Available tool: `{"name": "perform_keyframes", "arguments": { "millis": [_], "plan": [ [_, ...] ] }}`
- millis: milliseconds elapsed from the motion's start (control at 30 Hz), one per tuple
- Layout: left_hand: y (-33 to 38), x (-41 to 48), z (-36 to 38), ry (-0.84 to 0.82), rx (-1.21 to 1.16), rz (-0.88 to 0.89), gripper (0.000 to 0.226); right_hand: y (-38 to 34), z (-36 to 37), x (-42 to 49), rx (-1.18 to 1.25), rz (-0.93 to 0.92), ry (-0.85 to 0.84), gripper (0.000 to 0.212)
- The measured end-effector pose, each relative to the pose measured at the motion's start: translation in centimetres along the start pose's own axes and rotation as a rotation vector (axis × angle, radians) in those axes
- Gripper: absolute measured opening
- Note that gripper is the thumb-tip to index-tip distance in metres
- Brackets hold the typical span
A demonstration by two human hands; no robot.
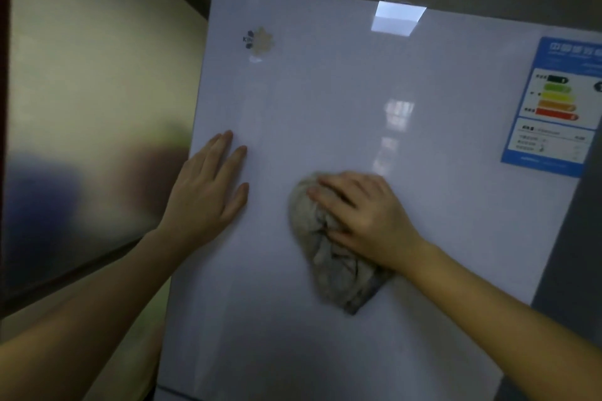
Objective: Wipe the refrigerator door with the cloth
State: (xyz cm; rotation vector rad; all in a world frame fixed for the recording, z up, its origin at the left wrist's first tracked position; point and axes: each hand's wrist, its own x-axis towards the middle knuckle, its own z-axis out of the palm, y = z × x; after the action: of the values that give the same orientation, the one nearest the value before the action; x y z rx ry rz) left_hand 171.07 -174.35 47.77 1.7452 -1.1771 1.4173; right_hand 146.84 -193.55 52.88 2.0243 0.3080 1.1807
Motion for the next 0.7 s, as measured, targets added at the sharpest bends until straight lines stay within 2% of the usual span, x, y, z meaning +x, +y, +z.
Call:
{"name": "perform_keyframes", "arguments": {
  "millis": [200,333,433,567,633,700],
  "plan": [
    [-1.5,-0.7,0.5,0.034,-0.008,0.088,0.057,7.0,-2.1,10.4,-0.043,0.240,0.135,0.058],
    [-2.3,-0.7,0.8,0.068,0.011,0.135,0.055,7.4,-1.7,13.7,-0.025,0.327,0.154,0.062],
    [-3.0,-1.2,1.0,0.071,-0.010,0.122,0.059,3.7,0.1,12.3,-0.011,0.242,0.089,0.063],
    [-3.6,-3.1,1.5,0.094,-0.089,0.071,0.063,-1.8,2.6,9.1,-0.019,-0.063,-0.049,0.056],
    [-3.8,-4.1,1.8,0.106,-0.106,0.081,0.062,-2.1,2.9,9.2,-0.023,-0.098,-0.064,0.055],
    [-4.2,-4.7,2.1,0.112,-0.119,0.087,0.061,-0.9,2.6,10.7,-0.036,-0.049,-0.038,0.057]
  ]
}}
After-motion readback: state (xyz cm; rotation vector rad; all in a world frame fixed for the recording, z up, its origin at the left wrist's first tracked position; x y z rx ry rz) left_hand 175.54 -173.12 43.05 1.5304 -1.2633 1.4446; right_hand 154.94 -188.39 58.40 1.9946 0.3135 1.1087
